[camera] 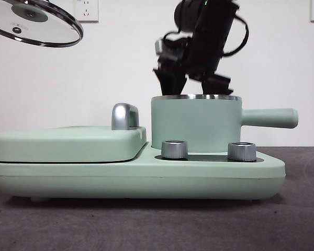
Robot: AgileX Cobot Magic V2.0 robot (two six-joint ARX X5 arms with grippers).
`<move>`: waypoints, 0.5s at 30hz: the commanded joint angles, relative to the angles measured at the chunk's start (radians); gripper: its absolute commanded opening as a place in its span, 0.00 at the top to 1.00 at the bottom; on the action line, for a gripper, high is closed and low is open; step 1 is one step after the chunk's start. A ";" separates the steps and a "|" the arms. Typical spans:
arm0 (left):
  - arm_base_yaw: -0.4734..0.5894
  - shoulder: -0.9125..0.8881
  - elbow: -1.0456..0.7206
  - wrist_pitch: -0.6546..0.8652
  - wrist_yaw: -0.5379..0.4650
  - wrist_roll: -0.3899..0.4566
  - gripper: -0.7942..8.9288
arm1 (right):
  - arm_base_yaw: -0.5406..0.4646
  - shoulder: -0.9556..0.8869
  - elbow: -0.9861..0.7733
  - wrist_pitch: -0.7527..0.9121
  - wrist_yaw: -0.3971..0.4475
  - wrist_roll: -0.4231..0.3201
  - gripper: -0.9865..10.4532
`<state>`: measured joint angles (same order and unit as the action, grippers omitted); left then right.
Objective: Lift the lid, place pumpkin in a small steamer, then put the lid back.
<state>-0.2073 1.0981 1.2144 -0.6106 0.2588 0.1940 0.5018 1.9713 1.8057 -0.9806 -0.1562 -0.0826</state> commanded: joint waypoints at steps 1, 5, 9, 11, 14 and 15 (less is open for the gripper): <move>-0.001 0.000 0.017 0.019 0.003 -0.005 0.90 | 0.005 -0.059 0.029 0.032 0.004 -0.006 0.51; -0.002 0.000 0.017 0.015 0.003 -0.004 0.90 | 0.005 -0.159 0.024 -0.014 0.002 0.006 0.61; -0.002 0.000 0.017 -0.015 0.003 -0.004 0.90 | 0.008 -0.254 -0.053 0.014 0.000 0.006 0.61; -0.002 0.000 0.017 -0.029 0.005 -0.003 0.90 | 0.008 -0.320 -0.120 0.065 0.001 0.006 0.61; -0.003 0.000 0.017 -0.032 0.013 -0.002 0.90 | 0.008 -0.409 -0.219 0.137 0.003 0.009 0.61; -0.003 0.000 0.017 -0.030 0.015 -0.002 0.90 | 0.007 -0.439 -0.253 0.160 0.004 0.012 0.61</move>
<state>-0.2073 1.0981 1.2140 -0.6643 0.2634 0.1940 0.5022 1.5444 1.5597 -0.8387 -0.1547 -0.0803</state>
